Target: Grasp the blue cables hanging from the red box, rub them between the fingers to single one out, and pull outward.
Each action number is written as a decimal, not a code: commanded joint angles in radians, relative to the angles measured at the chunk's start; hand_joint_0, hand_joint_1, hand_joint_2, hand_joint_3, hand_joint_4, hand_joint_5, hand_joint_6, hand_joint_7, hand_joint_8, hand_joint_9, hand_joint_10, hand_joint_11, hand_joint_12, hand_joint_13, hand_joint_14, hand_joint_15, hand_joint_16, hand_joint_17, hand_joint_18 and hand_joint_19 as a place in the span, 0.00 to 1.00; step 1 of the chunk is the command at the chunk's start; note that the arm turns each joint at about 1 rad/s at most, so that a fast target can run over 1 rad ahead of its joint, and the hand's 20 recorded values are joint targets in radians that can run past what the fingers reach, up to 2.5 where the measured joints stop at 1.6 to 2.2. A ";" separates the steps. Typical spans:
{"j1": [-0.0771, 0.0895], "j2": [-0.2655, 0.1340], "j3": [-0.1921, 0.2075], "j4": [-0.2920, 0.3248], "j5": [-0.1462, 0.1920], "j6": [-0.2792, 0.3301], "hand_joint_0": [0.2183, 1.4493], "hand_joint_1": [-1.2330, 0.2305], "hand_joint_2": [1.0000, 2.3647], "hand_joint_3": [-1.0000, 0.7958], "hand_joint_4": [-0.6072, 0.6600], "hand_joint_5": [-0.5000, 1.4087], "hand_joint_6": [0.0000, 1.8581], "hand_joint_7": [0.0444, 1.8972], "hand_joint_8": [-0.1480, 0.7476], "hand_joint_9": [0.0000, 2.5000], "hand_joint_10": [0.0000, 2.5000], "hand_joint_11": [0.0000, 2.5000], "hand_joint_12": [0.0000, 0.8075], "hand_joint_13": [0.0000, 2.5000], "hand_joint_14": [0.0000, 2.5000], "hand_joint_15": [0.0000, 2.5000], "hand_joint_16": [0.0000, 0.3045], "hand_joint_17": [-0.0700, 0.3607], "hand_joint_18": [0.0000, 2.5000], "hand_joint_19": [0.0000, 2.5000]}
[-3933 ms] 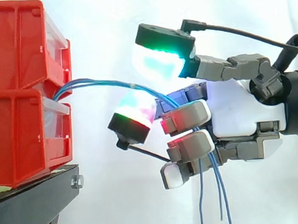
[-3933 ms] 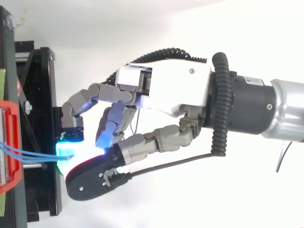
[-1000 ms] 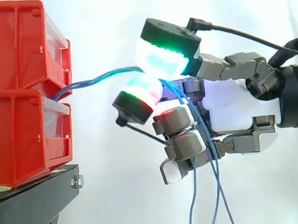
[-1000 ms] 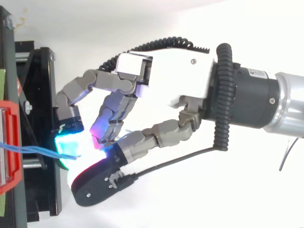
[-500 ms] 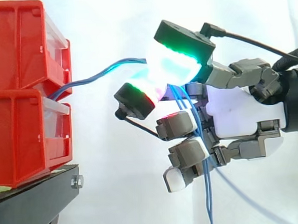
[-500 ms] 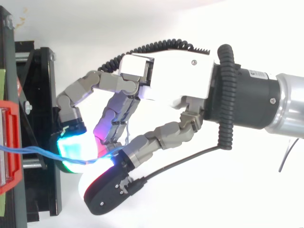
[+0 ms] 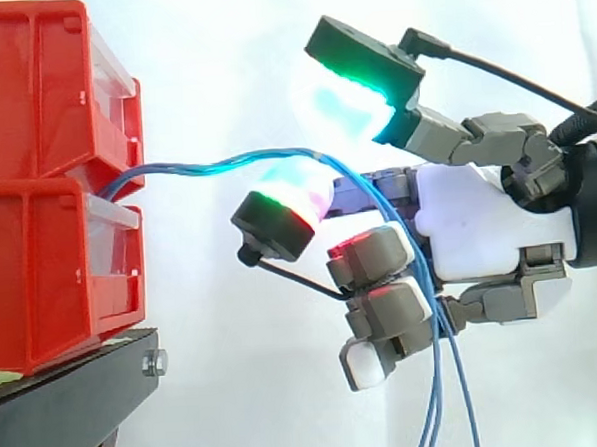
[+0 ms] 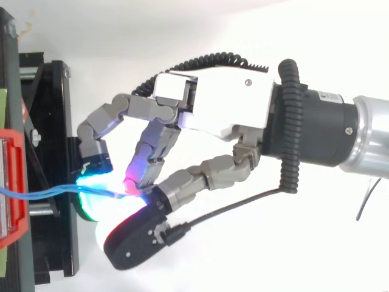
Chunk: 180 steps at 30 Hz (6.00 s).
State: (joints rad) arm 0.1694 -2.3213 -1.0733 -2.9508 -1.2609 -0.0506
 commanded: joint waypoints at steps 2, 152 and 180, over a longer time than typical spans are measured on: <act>0.001 0.000 0.000 -0.005 0.000 0.000 0.30 0.44 0.00 0.28 0.44 0.19 0.48 0.60 0.44 0.50 0.01 0.46 0.44 0.46 0.01 0.43 0.15 0.40 0.30 0.31; -0.050 0.000 0.108 -0.174 -0.054 -0.090 0.38 0.27 0.01 0.43 0.43 0.16 0.50 0.58 0.44 0.42 0.01 0.46 0.44 0.39 0.01 0.40 0.16 0.41 0.26 0.29; -0.008 0.000 0.046 -0.194 -0.035 -0.018 0.18 0.47 0.00 0.28 0.57 0.18 0.42 0.50 0.50 0.45 0.01 0.42 0.52 0.43 0.01 0.40 0.20 0.48 0.29 0.29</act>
State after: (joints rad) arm 0.1545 -2.3209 -1.0274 -3.1447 -1.3061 -0.0713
